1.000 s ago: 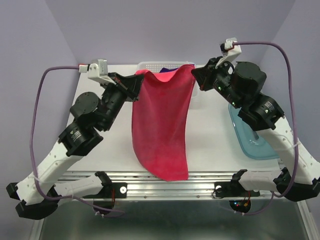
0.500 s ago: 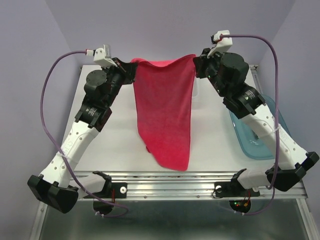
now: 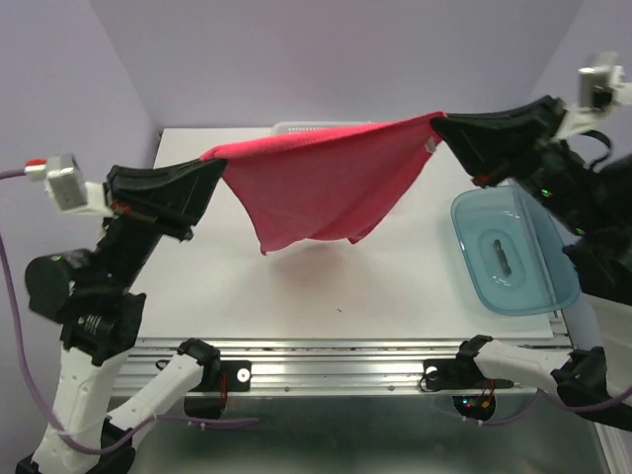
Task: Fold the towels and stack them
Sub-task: Flatten out the crumpled towel
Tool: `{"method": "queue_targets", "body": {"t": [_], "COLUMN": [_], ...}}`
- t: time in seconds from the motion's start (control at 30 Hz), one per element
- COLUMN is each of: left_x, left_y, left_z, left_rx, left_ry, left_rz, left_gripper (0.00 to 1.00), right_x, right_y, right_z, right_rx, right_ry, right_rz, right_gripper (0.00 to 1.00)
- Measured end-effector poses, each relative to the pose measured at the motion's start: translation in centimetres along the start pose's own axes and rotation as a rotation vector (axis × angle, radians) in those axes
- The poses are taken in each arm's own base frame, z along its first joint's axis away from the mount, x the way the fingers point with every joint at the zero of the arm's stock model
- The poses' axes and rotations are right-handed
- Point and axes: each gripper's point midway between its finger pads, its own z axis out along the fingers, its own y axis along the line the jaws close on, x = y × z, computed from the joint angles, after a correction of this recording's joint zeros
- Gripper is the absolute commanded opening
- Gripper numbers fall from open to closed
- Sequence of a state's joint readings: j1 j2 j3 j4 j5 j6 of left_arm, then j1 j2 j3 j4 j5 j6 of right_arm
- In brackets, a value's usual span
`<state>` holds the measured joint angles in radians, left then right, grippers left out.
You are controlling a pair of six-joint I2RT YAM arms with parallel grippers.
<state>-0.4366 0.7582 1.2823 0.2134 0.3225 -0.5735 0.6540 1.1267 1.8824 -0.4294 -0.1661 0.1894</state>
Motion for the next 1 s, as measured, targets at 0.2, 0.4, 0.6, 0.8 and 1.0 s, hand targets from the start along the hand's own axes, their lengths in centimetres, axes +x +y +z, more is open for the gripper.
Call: {"method": "queue_targets", "body": {"t": [0.2, 0.4, 0.6, 0.8, 1.0], "left_x": [-5.3, -5.4, -5.4, -2.4, 4.5], "left_y": [-9.0, -10.7, -10.4, -4.6, 8.6], "left_z": [-4.2, -5.5, -5.5, -3.3, 0.8], "left_rx": [0.271, 0.324, 0.311, 0.129, -0.27], "left_ry": [-0.077, -0.055, -0.067, -0.066, -0.026], "left_rz": [-0.002, -0.032, -0.044, -0.07, -0.049], "left_gripper": [0.0, 0.0, 0.0, 0.0, 0.0], "right_x": [-8.3, -8.1, -6.2, -2.1, 8.9], "right_y": [7.6, 9.8, 8.9, 3.1, -6.5], "right_z": [-7.4, -8.6, -6.9, -2.7, 4.6], "right_rx": [-0.293, -0.408, -0.38, -0.11, 0.253], "right_ry": [-0.165, -0.124, -0.069, -0.03, 0.114], "right_rz": [0.012, 0.058, 0.092, 0.104, 0.063], "right_gripper": [0.01, 0.01, 0.01, 0.01, 0.01]}}
